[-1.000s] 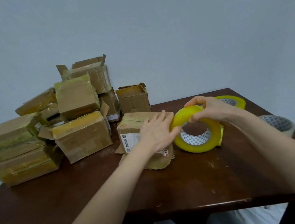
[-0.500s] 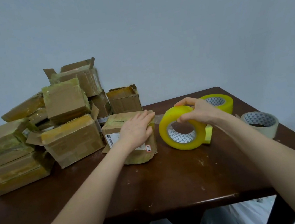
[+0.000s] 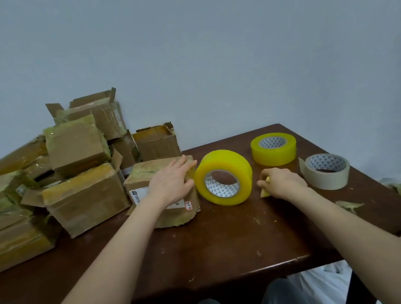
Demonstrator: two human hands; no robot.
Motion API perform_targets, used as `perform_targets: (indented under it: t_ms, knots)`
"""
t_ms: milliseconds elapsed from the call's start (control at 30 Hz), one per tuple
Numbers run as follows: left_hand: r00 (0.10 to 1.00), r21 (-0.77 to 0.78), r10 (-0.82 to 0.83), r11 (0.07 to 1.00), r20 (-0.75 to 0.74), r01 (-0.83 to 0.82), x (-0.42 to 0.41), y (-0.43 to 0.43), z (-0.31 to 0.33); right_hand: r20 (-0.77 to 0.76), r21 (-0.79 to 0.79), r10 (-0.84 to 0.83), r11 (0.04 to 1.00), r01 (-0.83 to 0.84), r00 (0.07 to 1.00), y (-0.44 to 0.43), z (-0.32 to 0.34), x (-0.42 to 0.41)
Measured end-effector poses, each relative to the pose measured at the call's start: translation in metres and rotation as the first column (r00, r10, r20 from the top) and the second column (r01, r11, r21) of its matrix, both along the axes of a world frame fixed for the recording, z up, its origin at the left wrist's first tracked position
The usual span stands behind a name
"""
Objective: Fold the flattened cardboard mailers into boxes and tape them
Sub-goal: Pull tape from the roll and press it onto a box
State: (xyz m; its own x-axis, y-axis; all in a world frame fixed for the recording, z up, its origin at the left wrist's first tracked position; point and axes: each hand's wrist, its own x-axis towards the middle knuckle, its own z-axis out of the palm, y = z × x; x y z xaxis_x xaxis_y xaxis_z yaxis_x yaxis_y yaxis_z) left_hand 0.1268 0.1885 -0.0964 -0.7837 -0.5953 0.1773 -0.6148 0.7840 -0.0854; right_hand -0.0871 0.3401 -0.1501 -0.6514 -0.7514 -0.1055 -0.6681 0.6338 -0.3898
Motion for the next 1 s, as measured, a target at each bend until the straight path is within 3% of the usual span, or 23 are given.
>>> perform_targets:
  t_ms: [100,200,300,400,467,600,700,800,900,1000]
  knots:
    - [0.999,0.027,-0.002,1.000,0.039,0.001,-0.001,0.001,0.002,0.022,-0.035,-0.059,0.998,0.060,0.998,-0.001,0.002,0.000]
    - [1.000,0.118,0.021,0.993,0.023,-0.023,0.000,0.001,0.007,0.110,-0.214,-0.149,0.962,0.170,0.983,0.004,0.006,-0.008]
    - [0.942,0.330,0.096,0.944,-0.322,0.017,0.003,0.004,0.016,0.170,-0.475,-0.167,0.850,0.229,0.971,0.005,0.037,-0.005]
    - [0.739,0.214,0.129,0.977,-0.661,0.021,-0.006,0.020,0.033,0.168,-0.655,-0.038,0.743,0.140,0.985,-0.007,0.078,0.018]
    - [0.646,0.300,0.172,0.949,-0.744,0.093,-0.019,0.035,0.043,0.088,-0.696,0.038,0.717,0.035,0.995,-0.018,0.096,0.043]
    - [0.588,0.552,0.292,0.766,-0.754,0.329,-0.037,0.049,0.046,-0.096,-0.672,0.129,0.723,-0.159,0.987,-0.037,0.101,0.081]
    - [0.548,0.597,0.349,0.707,-0.761,0.379,-0.032,0.050,0.043,-0.075,-0.653,0.233,0.723,-0.224,0.970,-0.039,0.097,0.085]
    - [0.567,0.652,0.378,0.631,-0.732,0.421,-0.029,0.049,0.040,-0.040,-0.646,0.279,0.725,-0.238,0.959,-0.038,0.090,0.084]
    - [0.539,0.655,0.407,0.624,-0.738,0.427,-0.032,0.052,0.039,-0.002,-0.689,0.225,0.706,-0.165,0.974,-0.042,0.089,0.086]
    - [0.479,0.669,0.481,0.633,-0.734,0.389,-0.031,0.050,0.041,0.120,-0.722,0.273,0.684,-0.105,0.954,-0.045,0.091,0.084]
